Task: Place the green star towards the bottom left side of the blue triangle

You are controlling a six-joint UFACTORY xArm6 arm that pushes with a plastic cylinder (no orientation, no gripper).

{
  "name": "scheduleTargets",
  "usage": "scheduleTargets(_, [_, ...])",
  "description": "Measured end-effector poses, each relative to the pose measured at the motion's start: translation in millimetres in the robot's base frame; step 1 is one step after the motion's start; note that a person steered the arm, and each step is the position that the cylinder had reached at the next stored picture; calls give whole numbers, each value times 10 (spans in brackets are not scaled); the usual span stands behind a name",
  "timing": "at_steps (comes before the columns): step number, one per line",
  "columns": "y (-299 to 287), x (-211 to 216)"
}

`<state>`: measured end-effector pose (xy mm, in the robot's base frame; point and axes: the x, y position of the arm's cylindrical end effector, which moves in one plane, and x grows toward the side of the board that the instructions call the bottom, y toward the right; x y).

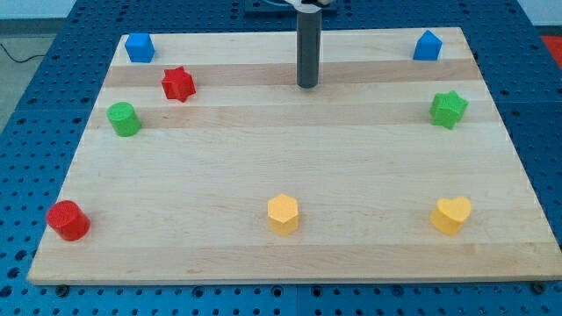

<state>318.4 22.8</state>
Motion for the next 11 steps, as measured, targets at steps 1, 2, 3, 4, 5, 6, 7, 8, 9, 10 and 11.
scheduleTargets(1, [186,-122])
scheduleTargets(2, [612,-255])
scheduleTargets(3, [1276,-214])
scheduleTargets(4, [2071,-57])
scheduleTargets(5, [2949,120])
scheduleTargets(6, [3176,493])
scheduleTargets(7, [2928,768])
scheduleTargets(8, [2331,864])
scheduleTargets(9, [1661,676])
scheduleTargets(10, [1009,291])
scheduleTargets(11, [818,219])
